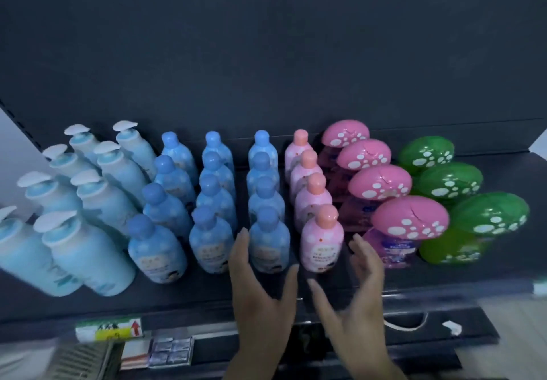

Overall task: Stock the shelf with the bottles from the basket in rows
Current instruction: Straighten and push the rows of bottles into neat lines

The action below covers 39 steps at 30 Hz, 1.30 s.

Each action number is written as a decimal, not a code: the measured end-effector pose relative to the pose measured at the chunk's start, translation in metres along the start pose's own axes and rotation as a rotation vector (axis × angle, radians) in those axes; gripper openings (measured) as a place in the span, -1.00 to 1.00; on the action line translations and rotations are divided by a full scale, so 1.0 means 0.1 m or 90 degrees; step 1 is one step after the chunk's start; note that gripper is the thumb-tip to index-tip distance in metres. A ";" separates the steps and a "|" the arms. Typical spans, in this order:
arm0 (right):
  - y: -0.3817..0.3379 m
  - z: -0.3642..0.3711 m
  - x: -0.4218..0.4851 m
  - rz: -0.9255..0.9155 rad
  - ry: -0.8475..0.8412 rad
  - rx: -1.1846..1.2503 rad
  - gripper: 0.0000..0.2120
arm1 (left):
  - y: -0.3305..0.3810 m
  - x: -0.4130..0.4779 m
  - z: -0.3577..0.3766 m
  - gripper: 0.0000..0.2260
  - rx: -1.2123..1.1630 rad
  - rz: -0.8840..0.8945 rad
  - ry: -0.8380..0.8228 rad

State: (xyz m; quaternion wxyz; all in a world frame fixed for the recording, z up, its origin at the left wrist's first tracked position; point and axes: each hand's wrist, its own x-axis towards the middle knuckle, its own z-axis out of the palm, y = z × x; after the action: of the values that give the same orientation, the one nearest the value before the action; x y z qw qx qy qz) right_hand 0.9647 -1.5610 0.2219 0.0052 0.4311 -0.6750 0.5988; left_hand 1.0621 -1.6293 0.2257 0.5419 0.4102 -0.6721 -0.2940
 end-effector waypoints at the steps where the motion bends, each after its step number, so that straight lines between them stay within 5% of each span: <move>1: 0.08 0.07 -0.02 0.033 -0.026 -0.017 -0.24 | -0.06 -0.01 0.04 -0.28 0.003 -0.055 -0.006; 5: 0.21 0.20 0.04 0.067 -0.070 -0.107 -0.21 | -0.13 0.02 0.13 -0.23 0.040 -0.109 -0.041; 14: 0.28 0.16 0.01 0.050 -0.029 -0.069 -0.19 | -0.05 -0.08 0.08 -0.26 0.063 -0.016 -0.014; 18: 0.00 0.15 -0.19 -0.121 0.031 0.101 -0.43 | -0.02 -0.09 -0.41 -0.40 0.068 0.113 0.145; 22: -0.42 0.58 -0.44 -0.234 -0.110 0.134 -0.44 | -0.28 0.16 -0.89 -0.33 0.122 -0.029 0.228; 25: -0.52 1.03 -0.43 -0.167 -0.175 0.088 -0.30 | -0.48 0.30 -0.96 -0.31 0.119 -0.100 0.155; 31: -0.56 1.62 -0.23 0.031 -0.103 -0.112 -0.31 | -0.76 0.52 -1.00 -0.22 0.097 -0.109 0.034; 39: -0.58 1.70 -0.34 0.066 -0.056 -0.161 -0.19 | -0.83 0.59 -1.12 -0.26 0.057 -0.128 -0.051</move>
State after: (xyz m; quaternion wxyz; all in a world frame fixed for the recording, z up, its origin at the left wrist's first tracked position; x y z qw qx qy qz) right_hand 1.1066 -1.6750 0.2025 -0.0012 0.4176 -0.7661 0.4886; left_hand 1.1855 -1.7159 0.2121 0.4638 0.4872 -0.6608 -0.3329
